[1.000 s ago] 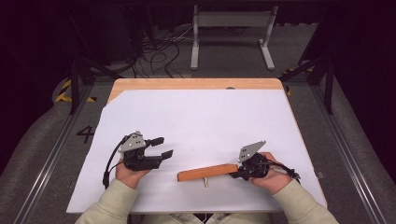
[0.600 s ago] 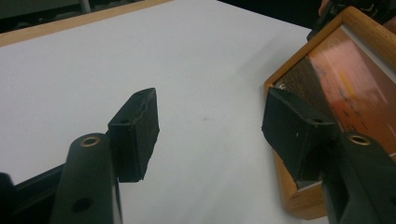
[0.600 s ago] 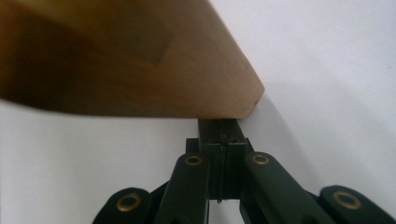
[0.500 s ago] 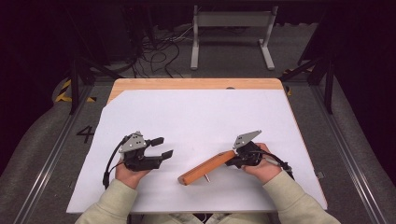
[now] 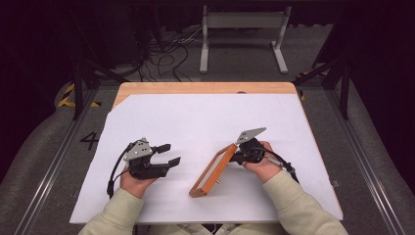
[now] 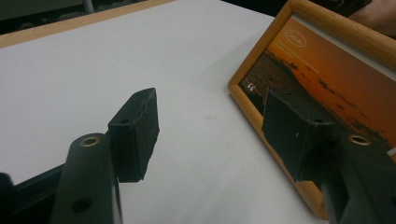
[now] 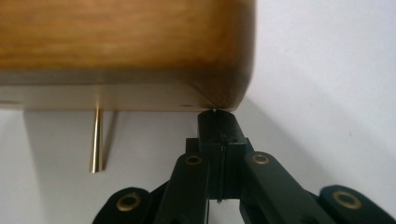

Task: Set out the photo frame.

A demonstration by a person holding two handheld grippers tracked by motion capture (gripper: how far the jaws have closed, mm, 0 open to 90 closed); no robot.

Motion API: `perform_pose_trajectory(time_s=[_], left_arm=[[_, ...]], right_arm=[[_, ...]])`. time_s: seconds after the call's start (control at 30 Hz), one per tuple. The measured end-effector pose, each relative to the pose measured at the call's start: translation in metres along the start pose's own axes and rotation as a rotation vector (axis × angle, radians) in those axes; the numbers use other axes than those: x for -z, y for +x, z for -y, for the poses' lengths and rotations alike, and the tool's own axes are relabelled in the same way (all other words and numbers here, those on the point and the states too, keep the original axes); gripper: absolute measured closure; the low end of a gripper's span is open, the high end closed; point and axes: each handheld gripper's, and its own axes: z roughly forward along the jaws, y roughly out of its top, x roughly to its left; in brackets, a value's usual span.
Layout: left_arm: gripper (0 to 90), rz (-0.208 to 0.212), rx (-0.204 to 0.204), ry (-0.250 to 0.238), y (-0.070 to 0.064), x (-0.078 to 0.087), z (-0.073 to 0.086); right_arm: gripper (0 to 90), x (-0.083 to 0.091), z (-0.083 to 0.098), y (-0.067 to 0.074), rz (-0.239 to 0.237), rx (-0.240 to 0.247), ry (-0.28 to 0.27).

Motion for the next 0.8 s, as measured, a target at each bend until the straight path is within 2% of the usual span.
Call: perform_pose_trajectory(time_s=[0.43, 0.47, 0.8], left_arm=[[36.5, -0.007, 0.001, -0.001, 0.002, 0.001, 0.0], [36.5, -0.002, 0.012, 0.005, 0.002, 0.001, 0.001], [36.5, 0.001, 0.014, 0.002, 0.002, 0.001, 0.001]], right_arm=[[90.0, -0.025, -0.026, -0.005, -0.008, 0.014, -0.019], [90.0, -0.027, -0.027, -0.005, -0.008, 0.012, -0.021], [90.0, -0.048, -0.043, -0.007, -0.036, 0.026, -0.023]])
